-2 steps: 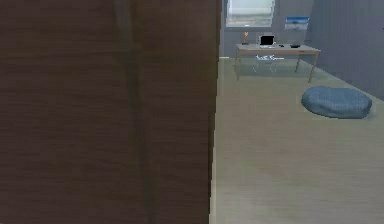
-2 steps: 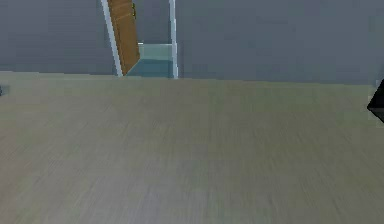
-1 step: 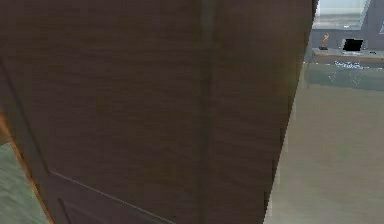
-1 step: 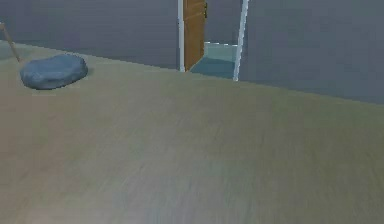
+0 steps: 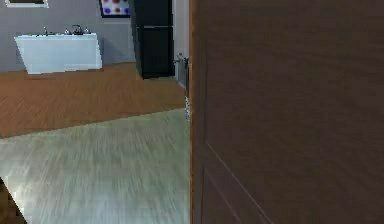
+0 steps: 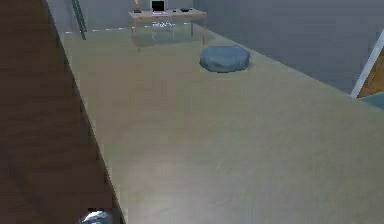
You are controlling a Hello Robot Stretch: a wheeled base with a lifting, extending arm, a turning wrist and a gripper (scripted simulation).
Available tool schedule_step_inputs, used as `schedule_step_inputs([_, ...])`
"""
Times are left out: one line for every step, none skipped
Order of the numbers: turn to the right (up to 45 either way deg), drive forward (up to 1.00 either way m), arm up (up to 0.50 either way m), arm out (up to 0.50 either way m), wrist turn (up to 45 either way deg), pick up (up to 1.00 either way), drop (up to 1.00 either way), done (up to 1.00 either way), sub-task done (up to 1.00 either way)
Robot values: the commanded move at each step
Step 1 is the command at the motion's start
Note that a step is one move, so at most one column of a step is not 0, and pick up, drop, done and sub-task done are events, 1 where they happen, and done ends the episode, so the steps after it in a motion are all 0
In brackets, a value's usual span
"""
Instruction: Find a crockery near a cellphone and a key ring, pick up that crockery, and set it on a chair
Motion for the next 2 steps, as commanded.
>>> schedule_step_inputs([-45.0, 0.00, 0.00, 0.00, 0.0, 0.00, 0.00, 0.00, 0.00])
schedule_step_inputs([-45.0, 0.00, 0.00, 0.00, 0.0, 0.00, 0.00, 0.00, 0.00])
